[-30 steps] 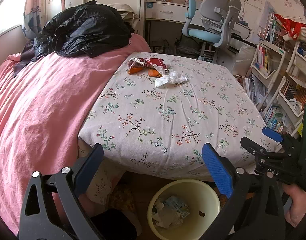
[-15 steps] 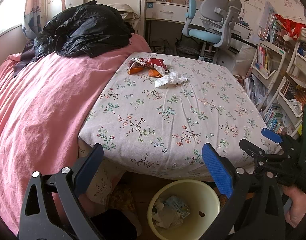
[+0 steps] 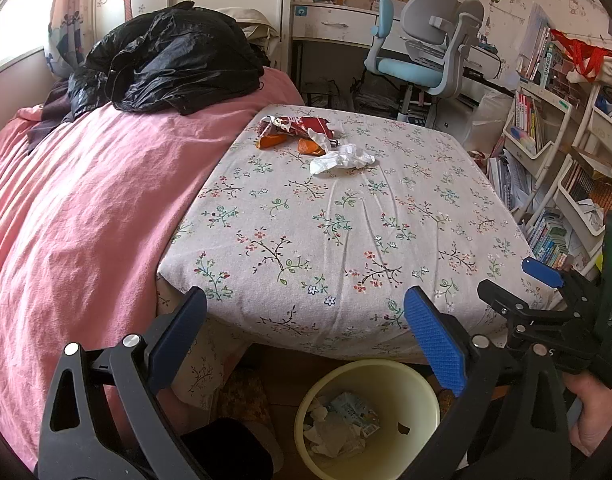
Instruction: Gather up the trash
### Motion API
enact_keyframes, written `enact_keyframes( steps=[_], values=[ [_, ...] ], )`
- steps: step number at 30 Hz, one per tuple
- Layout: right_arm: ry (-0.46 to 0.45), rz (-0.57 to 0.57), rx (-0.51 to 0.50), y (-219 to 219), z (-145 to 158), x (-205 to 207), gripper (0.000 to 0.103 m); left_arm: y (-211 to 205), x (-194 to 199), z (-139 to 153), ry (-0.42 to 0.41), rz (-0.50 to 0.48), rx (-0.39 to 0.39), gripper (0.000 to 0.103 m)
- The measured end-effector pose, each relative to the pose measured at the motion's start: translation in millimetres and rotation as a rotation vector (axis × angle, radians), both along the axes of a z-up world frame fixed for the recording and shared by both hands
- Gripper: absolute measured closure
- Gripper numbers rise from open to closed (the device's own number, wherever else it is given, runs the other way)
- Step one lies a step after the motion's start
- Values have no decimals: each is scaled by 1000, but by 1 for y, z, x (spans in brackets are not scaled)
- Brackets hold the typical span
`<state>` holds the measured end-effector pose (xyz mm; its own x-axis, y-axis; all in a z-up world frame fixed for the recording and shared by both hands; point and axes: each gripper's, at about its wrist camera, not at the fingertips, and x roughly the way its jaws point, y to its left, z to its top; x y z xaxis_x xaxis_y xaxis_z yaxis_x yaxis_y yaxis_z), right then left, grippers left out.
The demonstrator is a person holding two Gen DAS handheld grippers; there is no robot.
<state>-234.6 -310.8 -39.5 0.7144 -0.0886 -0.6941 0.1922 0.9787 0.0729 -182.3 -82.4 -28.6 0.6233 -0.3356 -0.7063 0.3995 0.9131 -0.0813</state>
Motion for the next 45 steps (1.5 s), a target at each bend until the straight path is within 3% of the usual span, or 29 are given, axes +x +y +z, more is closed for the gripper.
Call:
enact_keyframes(
  steps=[37,45],
  values=[
    [0,10,-1,0,-1,1,12,6,4,6,-7,47,-31,8],
    [-20,65,36,4,23,14,12,29,47,28,-19,127,-100,8]
  ],
)
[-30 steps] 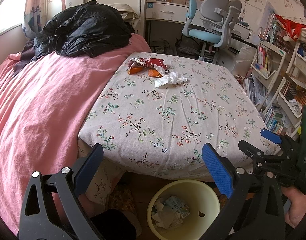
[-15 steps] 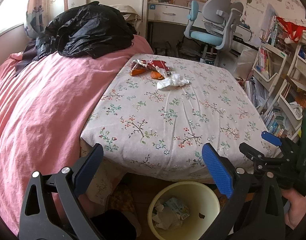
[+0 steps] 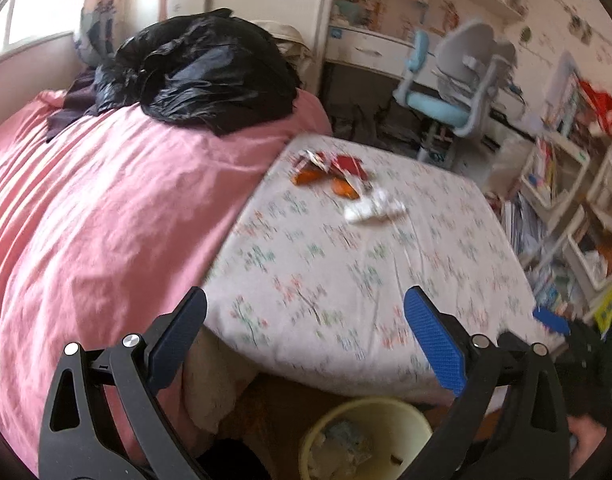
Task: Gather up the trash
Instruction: 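Move both tools over the table toward the tissue and orange pieces, then grasp the white tissue with the right tool while the left tool grasps the orange foam piece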
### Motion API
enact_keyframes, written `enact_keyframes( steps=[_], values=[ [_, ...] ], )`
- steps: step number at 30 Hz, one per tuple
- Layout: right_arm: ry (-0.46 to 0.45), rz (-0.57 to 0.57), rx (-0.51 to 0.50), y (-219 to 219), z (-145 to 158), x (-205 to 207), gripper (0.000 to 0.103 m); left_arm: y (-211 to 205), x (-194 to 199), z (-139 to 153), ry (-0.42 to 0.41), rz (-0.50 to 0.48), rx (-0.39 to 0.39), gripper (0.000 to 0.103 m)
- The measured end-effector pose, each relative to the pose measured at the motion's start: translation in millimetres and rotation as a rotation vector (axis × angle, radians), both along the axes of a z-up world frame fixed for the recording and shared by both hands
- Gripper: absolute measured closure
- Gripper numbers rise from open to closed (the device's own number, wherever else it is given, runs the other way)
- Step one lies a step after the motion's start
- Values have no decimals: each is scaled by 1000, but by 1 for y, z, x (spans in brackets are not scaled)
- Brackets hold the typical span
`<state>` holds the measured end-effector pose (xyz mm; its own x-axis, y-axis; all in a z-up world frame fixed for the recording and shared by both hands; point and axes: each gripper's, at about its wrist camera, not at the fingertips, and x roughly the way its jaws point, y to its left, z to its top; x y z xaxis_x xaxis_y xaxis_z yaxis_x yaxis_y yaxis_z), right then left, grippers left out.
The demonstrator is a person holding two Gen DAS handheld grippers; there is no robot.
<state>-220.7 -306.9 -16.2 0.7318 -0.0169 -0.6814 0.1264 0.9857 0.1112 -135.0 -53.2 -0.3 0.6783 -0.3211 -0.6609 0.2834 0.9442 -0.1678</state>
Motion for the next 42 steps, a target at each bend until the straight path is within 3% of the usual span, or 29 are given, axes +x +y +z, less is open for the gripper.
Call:
enact_keyframes(
  steps=[7,13,22,28,35,38,42],
  values=[
    [48,116,-1,7,12,46,12,-4,72,4,9,34,53,8],
    [76,241,-64,21,6,106,12,-26,144,-15,59,44,110,8],
    [102,242,-2,10,-19,177,12,-62,218,-49,67,-17,148,8],
    [121,234,51,4,-31,220,12,-82,258,-68,62,-46,180,8],
    [156,269,29,10,-44,255,12,-100,287,-93,87,-68,221,8],
    [192,270,19,9,-52,261,16,-108,295,-94,80,-87,227,8],
    [213,274,8,4,-57,264,30,-120,300,-97,78,-121,236,11]
  ],
)
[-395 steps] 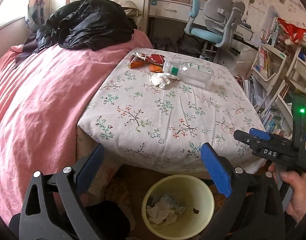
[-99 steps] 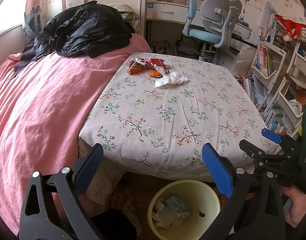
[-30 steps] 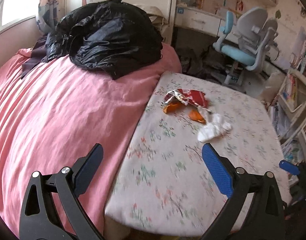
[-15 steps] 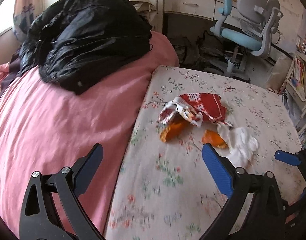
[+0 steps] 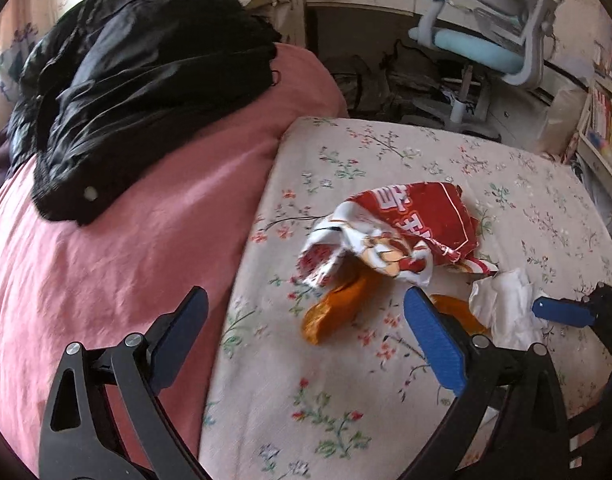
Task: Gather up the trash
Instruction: 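Grasp the white tissue with the right tool while the left tool grasps the orange foam piece, then lift the tissue and orange piece and carry both tools to the yellow bucket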
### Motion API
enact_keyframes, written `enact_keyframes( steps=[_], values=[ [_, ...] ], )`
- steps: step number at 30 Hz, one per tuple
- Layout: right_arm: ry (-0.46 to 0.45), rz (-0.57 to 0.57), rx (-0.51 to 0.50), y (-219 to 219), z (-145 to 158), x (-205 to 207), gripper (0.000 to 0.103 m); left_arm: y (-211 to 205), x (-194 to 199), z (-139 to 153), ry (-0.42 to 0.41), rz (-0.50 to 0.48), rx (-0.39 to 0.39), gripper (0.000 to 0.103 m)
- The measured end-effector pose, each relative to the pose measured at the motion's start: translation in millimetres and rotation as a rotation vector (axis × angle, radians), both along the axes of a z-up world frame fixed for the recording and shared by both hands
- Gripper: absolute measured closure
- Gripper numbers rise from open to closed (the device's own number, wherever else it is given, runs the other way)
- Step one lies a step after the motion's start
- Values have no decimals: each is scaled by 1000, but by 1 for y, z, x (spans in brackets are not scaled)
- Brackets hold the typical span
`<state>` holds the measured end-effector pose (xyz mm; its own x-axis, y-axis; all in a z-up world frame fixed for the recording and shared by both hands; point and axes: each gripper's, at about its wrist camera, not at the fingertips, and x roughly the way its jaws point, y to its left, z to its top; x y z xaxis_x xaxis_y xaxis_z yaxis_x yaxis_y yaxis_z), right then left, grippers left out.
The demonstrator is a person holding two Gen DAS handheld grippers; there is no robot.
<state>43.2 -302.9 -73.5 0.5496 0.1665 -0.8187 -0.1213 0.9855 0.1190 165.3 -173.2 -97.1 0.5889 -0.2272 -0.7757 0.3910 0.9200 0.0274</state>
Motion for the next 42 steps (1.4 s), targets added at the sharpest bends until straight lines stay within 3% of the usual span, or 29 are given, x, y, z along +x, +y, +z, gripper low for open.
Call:
enact_keyframes(
  steps=[2,4,5,6,7,9,16,23,25,29,31,33,37,42],
  values=[
    [-2,5,-35,-1,1,1,43,-6,2,-4,15,-24,7,24],
    [-5,6,-48,-5,1,0,59,-10,4,-7,48,-50,-12,54],
    [-8,4,-51,-7,2,0,64,-11,4,-8,63,-58,-20,63],
    [-8,1,-49,-10,2,0,76,-11,4,-9,76,-64,-24,74],
    [-6,-1,-46,-14,3,-1,83,-10,2,-10,78,-69,-27,79],
    [5,0,-27,-19,3,-4,85,-10,-2,-10,99,-93,-38,87],
    [23,-28,137,-41,17,-25,86,3,-30,0,156,-118,-84,87],
    [118,-63,462,-74,16,-67,85,25,-81,11,233,-172,-158,87],
    [128,-81,441,-75,16,-81,84,26,-98,14,240,-201,-149,87],
    [117,-78,286,-60,27,-114,79,29,-125,18,279,-231,-148,87],
    [102,-73,238,-55,30,-124,56,27,-136,16,296,-253,-122,86],
    [73,-68,188,-45,33,-136,44,24,-144,14,295,-258,-83,85],
    [41,-42,112,-33,32,-140,35,23,-147,13,272,-239,-49,58],
    [51,-22,96,-31,27,-141,31,21,-142,14,261,-251,-31,51]
  ],
)
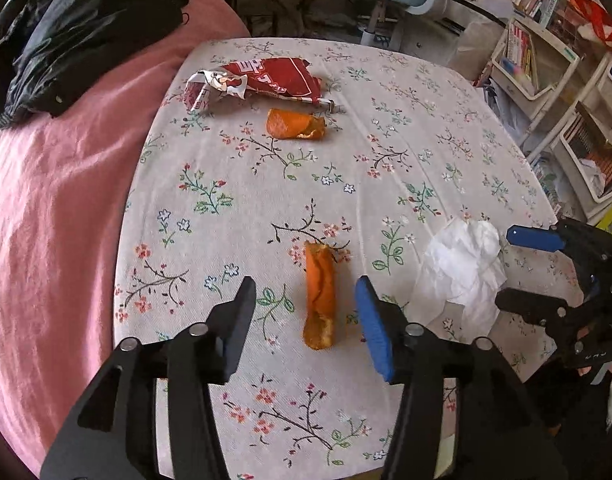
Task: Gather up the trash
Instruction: 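Lift the tissue and orange piece and carry both tools to the yellow bucket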
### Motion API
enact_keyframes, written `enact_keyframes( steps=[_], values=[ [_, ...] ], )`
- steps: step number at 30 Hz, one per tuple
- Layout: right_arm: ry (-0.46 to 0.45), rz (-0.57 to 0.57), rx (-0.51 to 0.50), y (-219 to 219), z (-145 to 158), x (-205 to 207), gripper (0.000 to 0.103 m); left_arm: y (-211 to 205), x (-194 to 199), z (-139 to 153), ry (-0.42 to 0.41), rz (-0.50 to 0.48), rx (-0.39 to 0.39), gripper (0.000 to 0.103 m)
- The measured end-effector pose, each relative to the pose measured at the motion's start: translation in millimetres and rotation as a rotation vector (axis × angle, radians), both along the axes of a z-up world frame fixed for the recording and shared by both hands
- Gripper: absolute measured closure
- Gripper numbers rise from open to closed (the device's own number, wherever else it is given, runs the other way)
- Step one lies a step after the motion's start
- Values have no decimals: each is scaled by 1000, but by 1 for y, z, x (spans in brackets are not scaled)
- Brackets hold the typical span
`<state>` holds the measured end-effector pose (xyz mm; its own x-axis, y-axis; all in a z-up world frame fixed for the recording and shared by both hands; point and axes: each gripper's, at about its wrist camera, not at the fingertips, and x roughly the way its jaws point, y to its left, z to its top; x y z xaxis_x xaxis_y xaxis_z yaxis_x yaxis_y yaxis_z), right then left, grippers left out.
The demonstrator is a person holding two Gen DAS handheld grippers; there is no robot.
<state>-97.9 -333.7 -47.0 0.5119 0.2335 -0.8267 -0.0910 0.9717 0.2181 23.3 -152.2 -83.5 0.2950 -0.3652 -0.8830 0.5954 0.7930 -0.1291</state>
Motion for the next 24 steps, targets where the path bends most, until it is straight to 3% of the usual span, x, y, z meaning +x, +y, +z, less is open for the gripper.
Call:
enact_keyframes(
  steps=[4,11,14,16,19,24],
  values=[
    [3,41,-36,10,-3,1,27,-9,2,-4,-18,-24,36,49],
    [20,68,-126,23,-22,6,30,-24,-1,-13,-42,-76,104,49],
    [-16,80,-170,29,-21,4,52,-23,-1,-16,-47,-72,113,69],
    [-21,84,-174,29,-20,3,79,-21,-2,-15,-29,-79,93,87],
    [-23,92,-172,30,-19,2,89,-19,-6,-12,-37,-70,78,87],
    [-31,65,-95,23,-9,-6,90,-7,-18,19,-109,-13,-8,87]
  ],
)
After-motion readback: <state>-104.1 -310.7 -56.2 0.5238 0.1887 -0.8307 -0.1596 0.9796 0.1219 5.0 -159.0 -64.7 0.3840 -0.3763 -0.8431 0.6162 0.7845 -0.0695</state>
